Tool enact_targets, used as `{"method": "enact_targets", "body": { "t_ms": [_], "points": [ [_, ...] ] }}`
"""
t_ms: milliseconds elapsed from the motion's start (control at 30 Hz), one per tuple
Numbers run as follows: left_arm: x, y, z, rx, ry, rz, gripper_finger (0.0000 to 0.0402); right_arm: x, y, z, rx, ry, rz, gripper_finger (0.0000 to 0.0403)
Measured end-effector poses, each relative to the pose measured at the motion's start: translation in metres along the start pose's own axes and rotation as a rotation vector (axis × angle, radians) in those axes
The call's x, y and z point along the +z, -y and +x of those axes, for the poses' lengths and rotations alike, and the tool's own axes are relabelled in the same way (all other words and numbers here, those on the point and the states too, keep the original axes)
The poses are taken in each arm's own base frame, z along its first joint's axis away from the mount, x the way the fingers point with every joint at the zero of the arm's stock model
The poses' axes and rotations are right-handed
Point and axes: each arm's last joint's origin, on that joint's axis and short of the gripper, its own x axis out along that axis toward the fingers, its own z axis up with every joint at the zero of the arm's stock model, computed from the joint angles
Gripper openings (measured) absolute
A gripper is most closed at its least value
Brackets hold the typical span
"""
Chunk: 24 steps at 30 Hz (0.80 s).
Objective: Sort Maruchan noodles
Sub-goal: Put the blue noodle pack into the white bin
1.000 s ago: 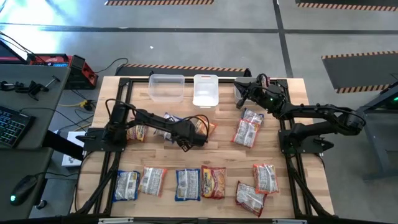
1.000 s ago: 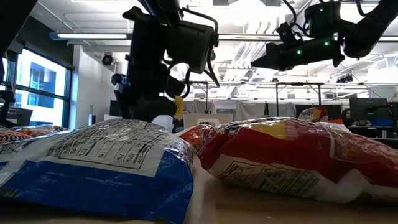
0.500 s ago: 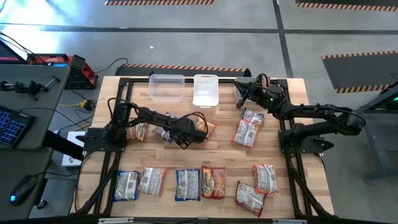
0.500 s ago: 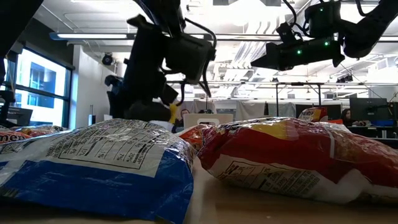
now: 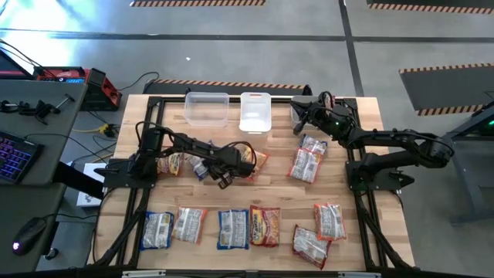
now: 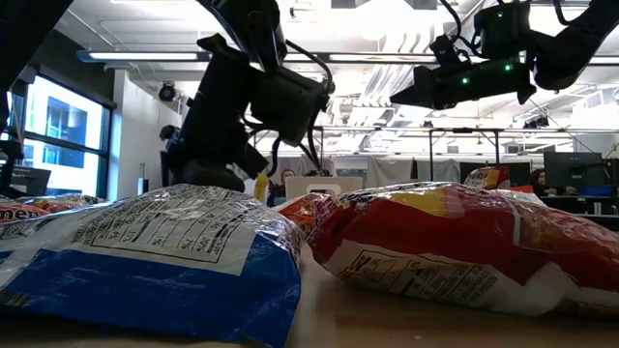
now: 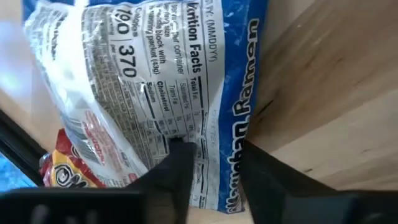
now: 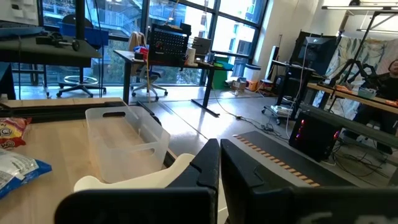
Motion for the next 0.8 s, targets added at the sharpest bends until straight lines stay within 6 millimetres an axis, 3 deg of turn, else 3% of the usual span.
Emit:
{"method": "enact_targets", "body": {
  "t_ms": [167, 367, 800],
  "points": [
    [-0.001, 0.000, 0.000, -0.004, -0.014, 0.062, 0.0015, 0.000, 0.000, 0.000, 0.000, 0.000, 0.000, 0.0000],
    [-0.006, -0.016, -0.021, -0.030, 0.047, 0.062, 0.0003, 0.000, 0.000, 0.000, -0.004, 0.000, 0.000, 0.0000],
    [-0.034, -0.119, -0.095, -0.194, 0.369, -0.248, 0.0000, 0.000, 0.000, 0.000, -0.003, -0.001, 0.000, 0.0000]
  ]
}}
